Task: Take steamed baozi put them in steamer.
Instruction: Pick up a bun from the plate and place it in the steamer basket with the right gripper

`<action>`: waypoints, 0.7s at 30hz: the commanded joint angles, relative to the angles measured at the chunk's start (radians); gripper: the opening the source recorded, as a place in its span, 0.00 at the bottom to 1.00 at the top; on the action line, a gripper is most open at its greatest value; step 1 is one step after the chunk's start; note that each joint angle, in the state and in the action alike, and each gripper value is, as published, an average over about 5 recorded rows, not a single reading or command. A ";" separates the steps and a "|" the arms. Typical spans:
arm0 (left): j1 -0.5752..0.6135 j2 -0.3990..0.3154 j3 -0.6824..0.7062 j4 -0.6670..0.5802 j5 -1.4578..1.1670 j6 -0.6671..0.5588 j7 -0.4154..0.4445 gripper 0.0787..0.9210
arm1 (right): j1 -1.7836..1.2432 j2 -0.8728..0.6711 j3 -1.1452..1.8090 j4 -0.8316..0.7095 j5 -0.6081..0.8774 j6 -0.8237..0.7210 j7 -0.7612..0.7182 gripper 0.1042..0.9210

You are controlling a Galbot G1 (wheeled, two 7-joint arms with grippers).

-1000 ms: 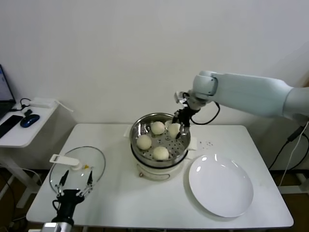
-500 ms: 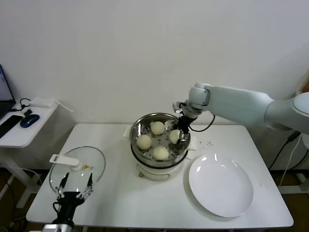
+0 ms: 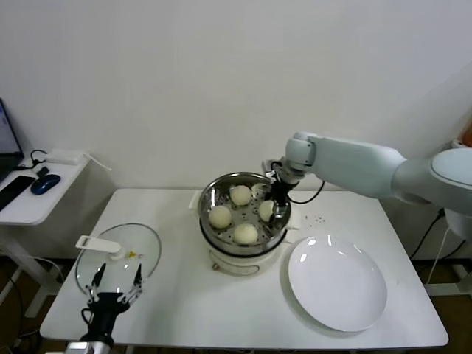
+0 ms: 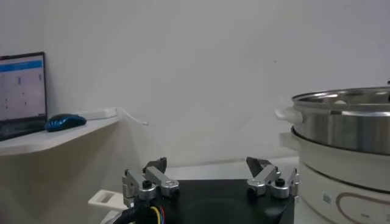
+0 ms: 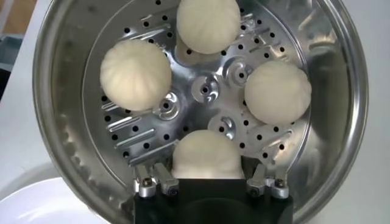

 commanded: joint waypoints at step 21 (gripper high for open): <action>0.008 -0.001 -0.004 -0.012 0.012 -0.005 0.000 0.88 | 0.263 -0.181 -0.056 0.252 0.168 0.062 -0.023 0.88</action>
